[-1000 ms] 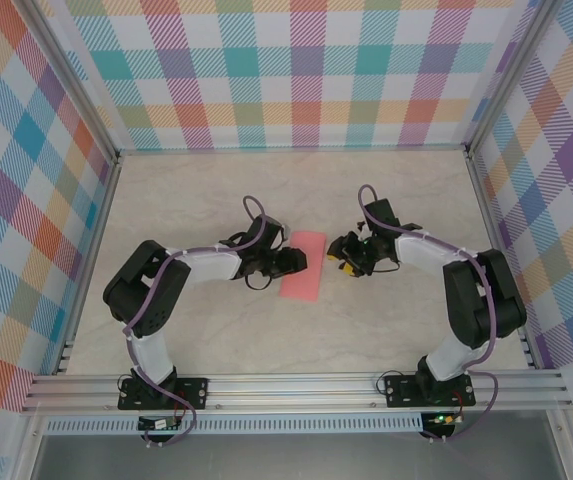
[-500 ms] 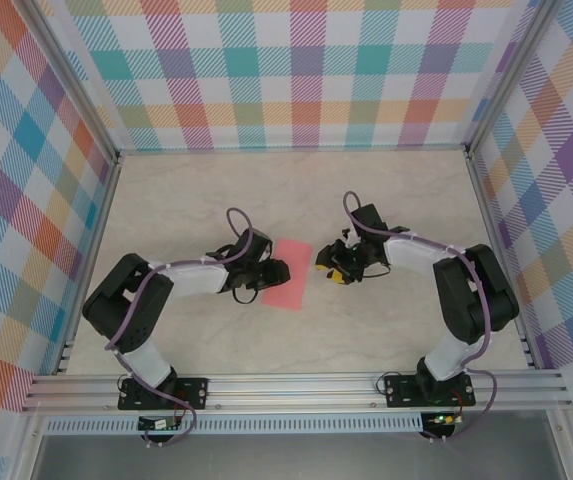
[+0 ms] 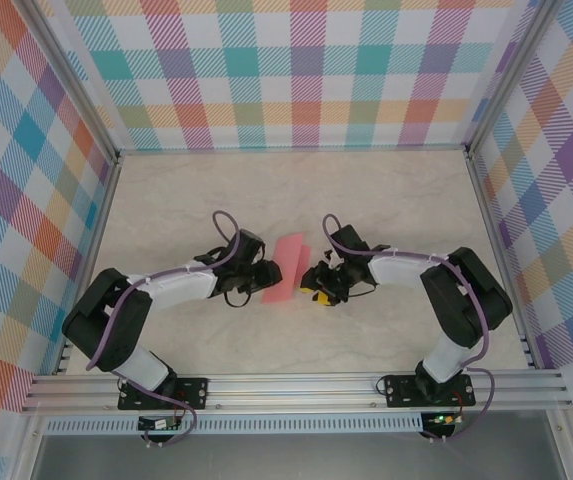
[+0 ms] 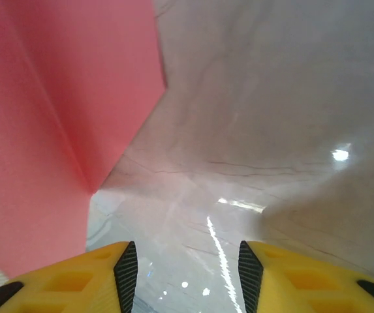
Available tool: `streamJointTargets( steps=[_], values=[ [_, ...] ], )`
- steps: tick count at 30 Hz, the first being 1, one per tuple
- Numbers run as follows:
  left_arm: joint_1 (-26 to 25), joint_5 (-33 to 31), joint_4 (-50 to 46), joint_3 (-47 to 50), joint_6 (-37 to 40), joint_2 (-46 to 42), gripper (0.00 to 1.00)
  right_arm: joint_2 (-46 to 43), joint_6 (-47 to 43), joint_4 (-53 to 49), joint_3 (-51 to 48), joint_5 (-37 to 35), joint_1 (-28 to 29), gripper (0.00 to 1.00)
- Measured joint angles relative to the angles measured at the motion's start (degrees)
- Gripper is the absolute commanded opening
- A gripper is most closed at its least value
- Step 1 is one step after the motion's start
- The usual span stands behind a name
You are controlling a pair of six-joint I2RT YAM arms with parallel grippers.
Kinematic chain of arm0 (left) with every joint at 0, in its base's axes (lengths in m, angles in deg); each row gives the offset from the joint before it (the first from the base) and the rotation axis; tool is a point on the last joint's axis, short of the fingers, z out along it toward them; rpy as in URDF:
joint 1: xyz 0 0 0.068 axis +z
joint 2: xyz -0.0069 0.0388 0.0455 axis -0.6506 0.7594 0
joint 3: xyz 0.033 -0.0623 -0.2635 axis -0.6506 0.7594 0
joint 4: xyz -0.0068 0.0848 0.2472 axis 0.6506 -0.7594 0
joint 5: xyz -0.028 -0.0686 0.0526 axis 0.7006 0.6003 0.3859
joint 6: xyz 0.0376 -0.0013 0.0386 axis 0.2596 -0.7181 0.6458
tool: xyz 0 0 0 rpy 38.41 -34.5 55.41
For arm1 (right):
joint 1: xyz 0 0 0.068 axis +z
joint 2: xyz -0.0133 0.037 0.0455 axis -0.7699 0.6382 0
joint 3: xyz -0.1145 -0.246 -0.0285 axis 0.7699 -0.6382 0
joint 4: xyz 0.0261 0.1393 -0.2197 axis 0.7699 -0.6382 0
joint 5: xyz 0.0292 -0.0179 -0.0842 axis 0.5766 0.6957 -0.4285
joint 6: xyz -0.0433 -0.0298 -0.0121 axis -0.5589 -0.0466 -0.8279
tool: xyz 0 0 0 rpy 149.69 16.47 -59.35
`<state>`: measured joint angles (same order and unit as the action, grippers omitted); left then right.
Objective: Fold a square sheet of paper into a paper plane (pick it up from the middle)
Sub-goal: Third fold the triangle at the center of the table.
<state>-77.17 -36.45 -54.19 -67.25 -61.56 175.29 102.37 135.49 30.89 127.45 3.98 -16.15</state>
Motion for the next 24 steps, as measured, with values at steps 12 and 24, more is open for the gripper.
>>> streamJointTargets(
  steps=[12,24],
  values=[
    [0.4,1.4,-0.6,-5.1,2.4,3.3,0.39,-5.9,6.2,11.4,-7.3,0.3,0.5,0.6],
    [0.4,1.3,-1.1,-5.1,2.8,3.3,0.39,-6.0,11.7,19.6,-9.3,0.1,6.8,0.51]
  ],
)
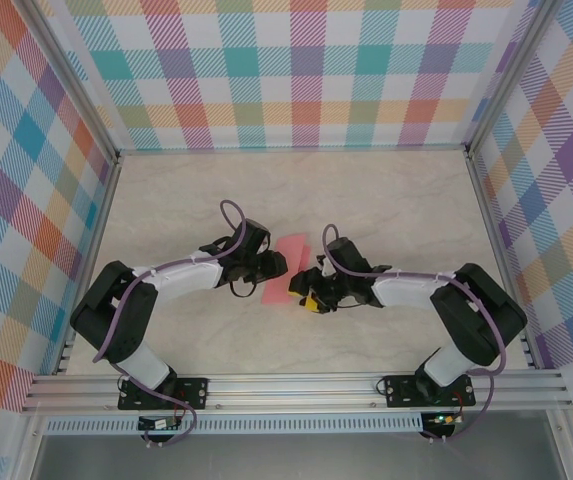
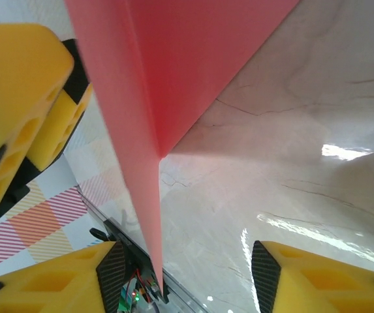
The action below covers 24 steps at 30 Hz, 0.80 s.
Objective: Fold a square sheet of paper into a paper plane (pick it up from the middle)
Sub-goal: Third fold the triangle at the center of the table.
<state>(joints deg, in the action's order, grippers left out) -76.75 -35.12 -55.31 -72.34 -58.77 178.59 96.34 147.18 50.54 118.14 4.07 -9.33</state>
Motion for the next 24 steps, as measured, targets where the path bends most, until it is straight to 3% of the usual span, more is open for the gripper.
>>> streamJointTargets(
  steps=[2,6,9,16,24],
  values=[
    [0.0,0.0,0.0,0.0,0.1,0.0,0.39,1.5,0.5,0.8,0.1,0.0,0.7,0.42],
    [0.2,0.0,0.0,0.0,0.2,0.0,0.39,3.9,2.2,1.7,0.4,-0.4,1.1,0.16],
    [0.4,0.0,0.0,0.0,0.2,0.0,0.39,4.0,3.0,1.6,0.4,-1.2,1.1,0.03],
    [0.5,1.8,0.3,0.2,0.4,0.0,0.39,4.0,-2.0,-8.7,4.8,-0.8,-0.4,0.0],
    [0.7,5.6,2.8,0.4,1.3,0.1,0.38,4.9,-18.3,-24.8,13.1,7.0,-8.2,0.0]
  ],
)
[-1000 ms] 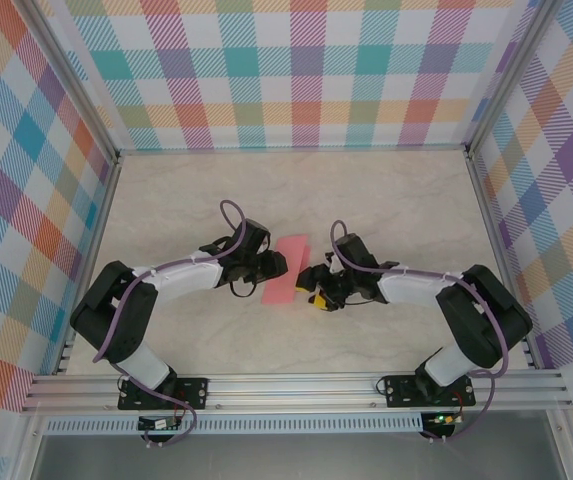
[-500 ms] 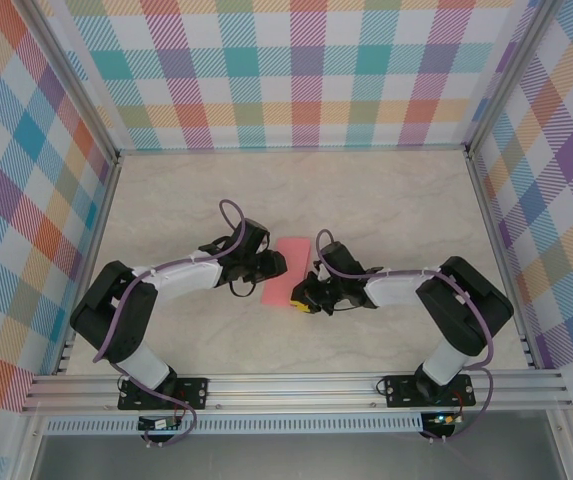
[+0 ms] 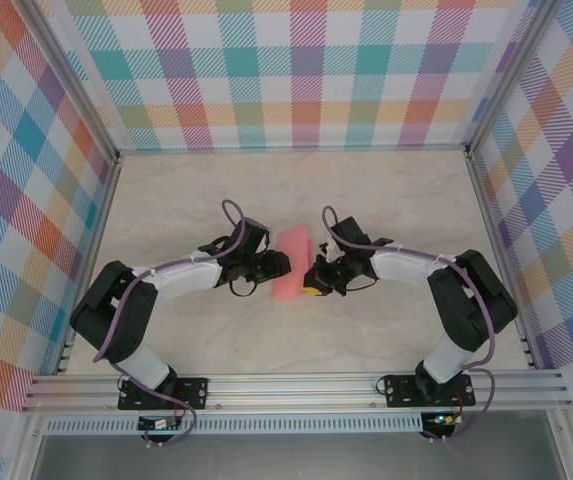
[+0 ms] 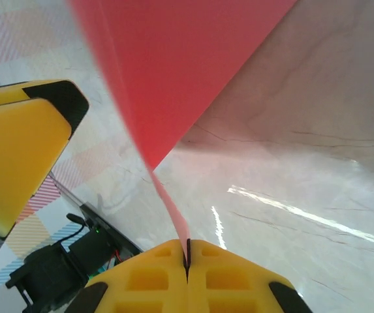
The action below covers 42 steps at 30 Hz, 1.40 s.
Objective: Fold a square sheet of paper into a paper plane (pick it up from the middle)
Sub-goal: Third fold the triangle at the center of the table.
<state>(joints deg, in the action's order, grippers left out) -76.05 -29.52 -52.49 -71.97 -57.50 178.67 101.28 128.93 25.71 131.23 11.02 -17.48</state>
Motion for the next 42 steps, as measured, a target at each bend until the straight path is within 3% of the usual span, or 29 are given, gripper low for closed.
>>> streamJointTargets(
  steps=[9,17,21,33,42],
  values=[
    [0.0,4.7,5.0,0.2,0.5,2.9,0.33,2.3,-7.8,-8.4,0.3,3.6,-1.9,0.01],
    [0.0,5.3,6.3,0.2,0.9,7.1,0.28,2.3,-7.2,-8.1,0.3,3.6,-2.4,0.18],
    [0.0,4.5,6.3,0.6,0.9,7.3,0.28,1.8,-4.3,-3.8,-1.1,3.6,-2.4,0.21],
    [0.0,4.0,6.8,0.7,1.1,9.2,0.27,-1.5,4.0,4.1,-7.5,2.9,-2.4,0.18],
    [0.0,3.9,6.8,0.7,1.3,9.2,0.27,-1.8,5.7,5.2,-7.6,2.0,-2.4,0.05]
  ],
)
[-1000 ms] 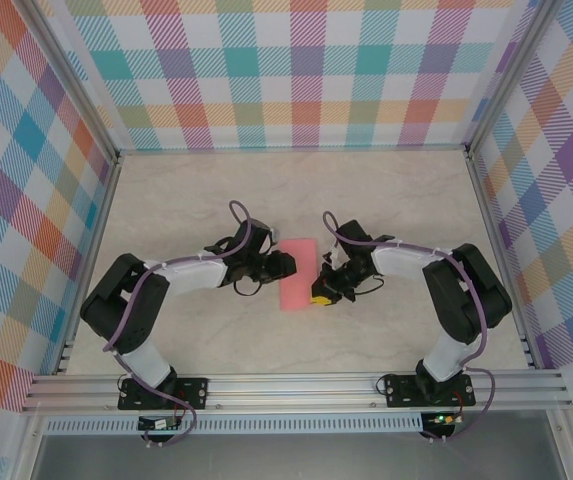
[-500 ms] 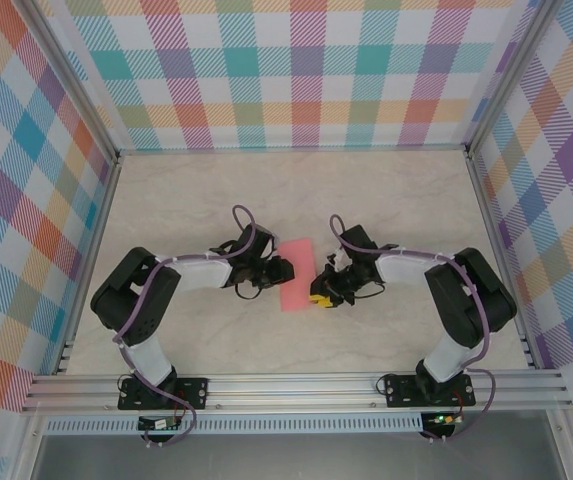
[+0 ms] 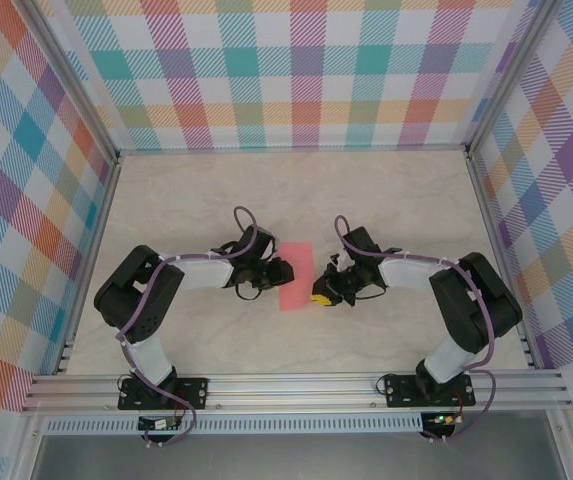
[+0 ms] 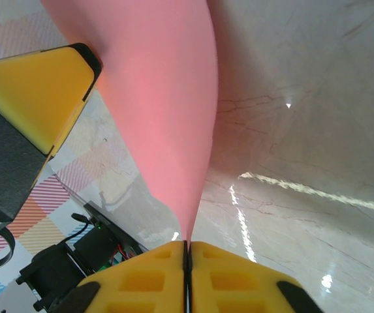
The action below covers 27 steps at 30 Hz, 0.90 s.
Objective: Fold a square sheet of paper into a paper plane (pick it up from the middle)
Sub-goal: Third fold the triangle at the center of the table.
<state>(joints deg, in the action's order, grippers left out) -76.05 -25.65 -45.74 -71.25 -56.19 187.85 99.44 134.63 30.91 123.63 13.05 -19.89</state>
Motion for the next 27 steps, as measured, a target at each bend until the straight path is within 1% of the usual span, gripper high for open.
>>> streamJointTargets(
  steps=[5,16,18,21,23,27],
  values=[
    [0.0,0.0,0.0,0.0,0.2,0.0,0.27,0.7,0.4,0.1,1.0,0.0,0.2,0.05],
    [0.0,-0.1,-0.3,0.0,0.4,-0.4,0.28,8.9,0.4,2.1,9.2,-0.7,3.0,0.05],
    [0.0,-1.2,-1.3,0.0,0.3,-1.6,0.28,10.1,0.4,2.5,10.1,-1.0,3.2,0.05],
    [0.1,-5.2,-3.0,-0.7,-0.2,-4.0,0.28,11.4,0.4,2.8,10.8,-1.6,3.4,0.05],
    [0.2,-7.3,-3.3,-1.8,-0.8,-4.3,0.27,11.9,0.3,2.9,11.0,-1.7,3.4,0.05],
    [0.4,-8.3,-3.0,-3.1,-1.5,-2.8,0.21,12.9,0.2,3.2,11.3,-2.0,3.5,0.05]
  ],
)
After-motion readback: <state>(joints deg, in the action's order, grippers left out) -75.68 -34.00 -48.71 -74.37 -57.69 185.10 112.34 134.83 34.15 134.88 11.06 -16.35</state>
